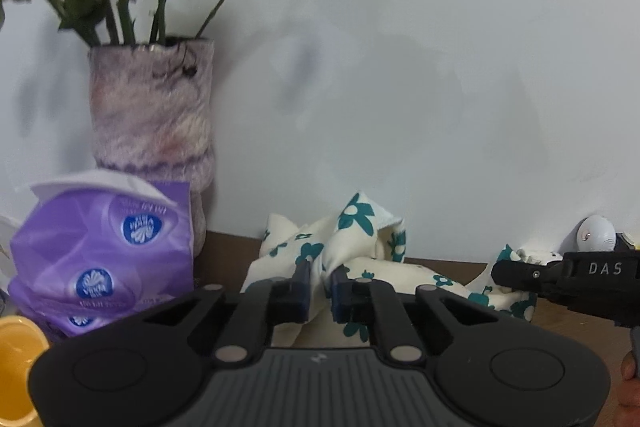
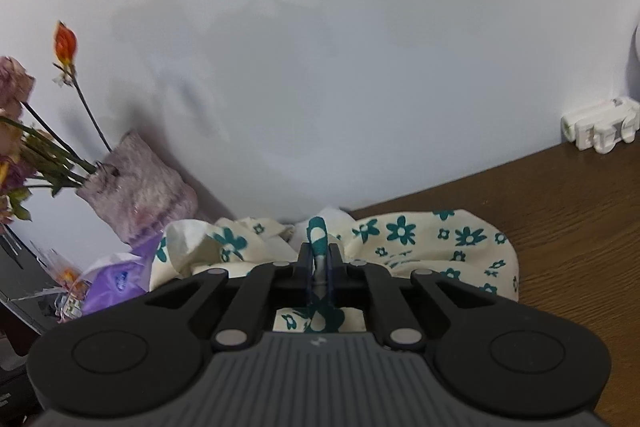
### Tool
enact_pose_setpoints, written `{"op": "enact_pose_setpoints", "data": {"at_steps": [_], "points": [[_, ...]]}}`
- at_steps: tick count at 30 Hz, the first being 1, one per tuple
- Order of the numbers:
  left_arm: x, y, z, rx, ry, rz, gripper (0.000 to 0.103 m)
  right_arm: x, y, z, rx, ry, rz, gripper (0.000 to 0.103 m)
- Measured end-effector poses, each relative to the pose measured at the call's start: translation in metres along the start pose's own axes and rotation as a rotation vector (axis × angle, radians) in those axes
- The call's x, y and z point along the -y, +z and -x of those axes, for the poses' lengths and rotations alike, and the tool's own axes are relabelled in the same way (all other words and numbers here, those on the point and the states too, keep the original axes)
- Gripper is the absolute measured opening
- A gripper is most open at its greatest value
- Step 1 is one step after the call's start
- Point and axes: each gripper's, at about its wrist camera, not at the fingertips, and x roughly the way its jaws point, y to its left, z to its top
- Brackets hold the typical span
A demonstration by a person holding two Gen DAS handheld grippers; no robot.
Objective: Fold clothes
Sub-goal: 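Close the left gripper on one shirt edge while the right gripper grasps another, then lift the shirt up off the pile with both grippers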
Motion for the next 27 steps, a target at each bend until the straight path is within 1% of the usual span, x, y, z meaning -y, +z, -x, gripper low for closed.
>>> {"op": "enact_pose_setpoints", "data": {"at_steps": [5, 9, 12, 20, 23, 27], "points": [[0.012, 0.015, 0.023, 0.03, -0.002, -0.014, 0.008, -0.008, 0.01, 0.032, 0.05, 0.014, -0.003, 0.005], [0.026, 0.032, 0.057, 0.081, -0.016, -0.039, 0.008, -0.018, 0.023, 0.07, 0.121, 0.031, -0.011, 0.005], [0.035, 0.045, 0.086, 0.123, -0.023, -0.051, 0.008, -0.03, 0.034, 0.101, 0.165, 0.031, 0.013, 0.005], [0.062, 0.072, 0.175, 0.24, -0.052, -0.072, 0.007, -0.062, 0.057, 0.207, 0.301, 0.039, 0.07, 0.005], [0.073, 0.077, 0.211, 0.284, -0.053, -0.075, 0.007, -0.074, 0.061, 0.25, 0.355, 0.026, 0.093, 0.005], [0.086, 0.077, 0.259, 0.334, -0.058, -0.076, 0.007, -0.082, 0.057, 0.301, 0.412, 0.014, 0.108, 0.005]]}}
